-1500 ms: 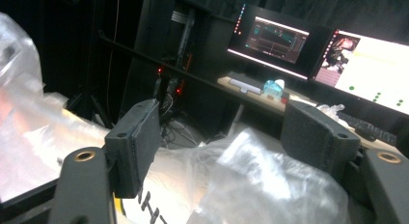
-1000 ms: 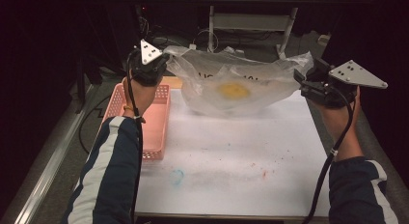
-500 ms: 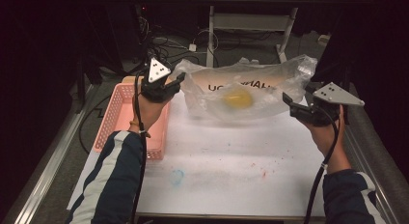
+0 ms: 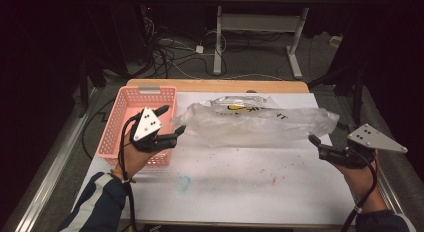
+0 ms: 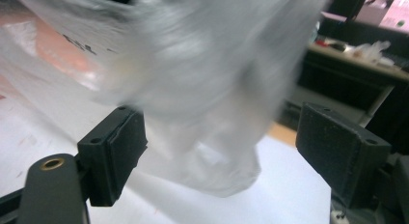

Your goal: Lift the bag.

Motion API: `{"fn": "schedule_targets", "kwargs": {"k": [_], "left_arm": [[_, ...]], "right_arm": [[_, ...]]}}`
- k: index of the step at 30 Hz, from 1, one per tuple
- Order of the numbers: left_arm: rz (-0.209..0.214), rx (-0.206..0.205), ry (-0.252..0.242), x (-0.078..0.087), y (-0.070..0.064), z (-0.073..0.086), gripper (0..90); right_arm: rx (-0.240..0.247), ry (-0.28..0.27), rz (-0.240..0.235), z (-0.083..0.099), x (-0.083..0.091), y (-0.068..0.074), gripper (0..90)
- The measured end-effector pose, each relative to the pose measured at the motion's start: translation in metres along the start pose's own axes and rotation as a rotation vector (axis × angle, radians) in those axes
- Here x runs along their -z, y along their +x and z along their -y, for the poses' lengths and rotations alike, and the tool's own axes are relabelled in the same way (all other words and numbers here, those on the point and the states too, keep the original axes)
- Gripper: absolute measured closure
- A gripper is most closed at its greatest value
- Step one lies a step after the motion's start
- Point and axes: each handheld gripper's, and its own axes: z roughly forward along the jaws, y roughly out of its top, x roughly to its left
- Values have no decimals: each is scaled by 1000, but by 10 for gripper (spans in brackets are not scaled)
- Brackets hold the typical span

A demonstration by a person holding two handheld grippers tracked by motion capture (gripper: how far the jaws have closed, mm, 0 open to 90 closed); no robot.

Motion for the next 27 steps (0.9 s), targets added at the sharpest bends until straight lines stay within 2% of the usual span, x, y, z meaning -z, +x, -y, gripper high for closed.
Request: {"fn": "schedule_targets", "kwargs": {"k": [1, 4, 6, 8, 11, 13, 16, 18, 22, 27], "left_arm": [[-17, -7, 10, 4, -3, 5, 182], [-20, -11, 18, 17, -10, 18, 176], [-16, -9, 44, 24, -12, 25, 175], [-13, 3, 51, 30, -16, 35, 175], [-15, -21, 90, 37, -22, 49, 175], [-18, -16, 112, 41, -24, 59, 175], [-22, 13, 139, 45, -25, 71, 175], [-33, -2, 153, 46, -25, 74, 175], [-39, 11, 145, 47, -24, 74, 175], [-40, 4, 150, 46, -25, 74, 175]], "right_arm": [[-1, 3, 2, 4, 3, 1, 176], [-20, 11, -27, 13, 12, 3, 167], [3, 35, -54, 17, 16, 10, 159], [2, 46, -68, 23, 18, 17, 159], [-8, 65, -71, 33, 19, 22, 162], [7, 87, -71, 37, 18, 26, 160], [9, 88, -75, 40, 18, 29, 162], [16, 97, -76, 41, 17, 33, 162], [31, 107, -85, 43, 14, 36, 163], [35, 106, -91, 45, 12, 38, 167]]}}
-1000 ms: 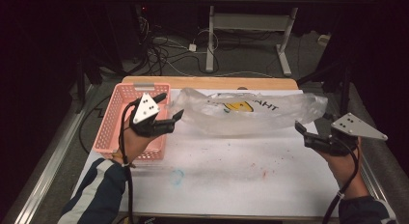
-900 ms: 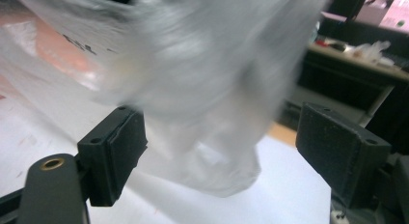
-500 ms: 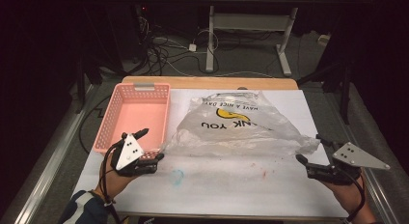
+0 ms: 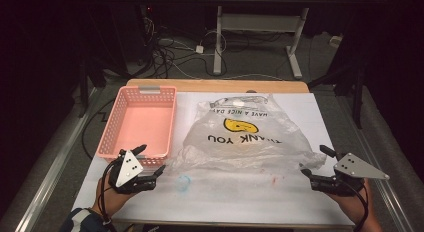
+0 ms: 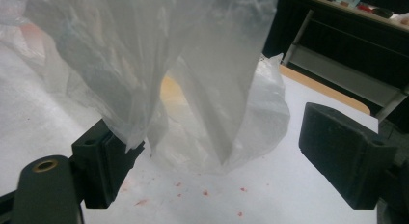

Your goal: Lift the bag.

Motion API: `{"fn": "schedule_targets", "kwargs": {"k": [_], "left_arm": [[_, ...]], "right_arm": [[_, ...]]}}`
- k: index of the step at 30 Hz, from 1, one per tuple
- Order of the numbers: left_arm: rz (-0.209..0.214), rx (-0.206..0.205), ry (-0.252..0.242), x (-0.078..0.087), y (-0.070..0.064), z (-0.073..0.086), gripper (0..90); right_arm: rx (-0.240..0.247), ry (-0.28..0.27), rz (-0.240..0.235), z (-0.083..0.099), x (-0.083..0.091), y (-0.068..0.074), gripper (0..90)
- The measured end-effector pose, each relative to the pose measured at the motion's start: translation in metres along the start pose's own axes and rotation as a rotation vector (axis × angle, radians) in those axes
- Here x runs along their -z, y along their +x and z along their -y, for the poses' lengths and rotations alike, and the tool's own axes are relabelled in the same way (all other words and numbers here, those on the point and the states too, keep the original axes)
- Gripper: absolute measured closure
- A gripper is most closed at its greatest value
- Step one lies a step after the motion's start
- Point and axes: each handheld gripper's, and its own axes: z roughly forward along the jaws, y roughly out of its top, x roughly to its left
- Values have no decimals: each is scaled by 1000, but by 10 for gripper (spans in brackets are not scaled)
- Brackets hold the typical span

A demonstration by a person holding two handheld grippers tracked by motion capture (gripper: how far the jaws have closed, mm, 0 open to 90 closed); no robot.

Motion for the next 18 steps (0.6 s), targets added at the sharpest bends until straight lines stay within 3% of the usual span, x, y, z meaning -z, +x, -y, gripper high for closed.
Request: {"fn": "schedule_targets", "kwargs": {"k": [18], "left_arm": [[1, 8, 6, -5, 0, -2, 175]], "right_arm": [[15, -5, -11, 0, 0, 4, 168]]}}
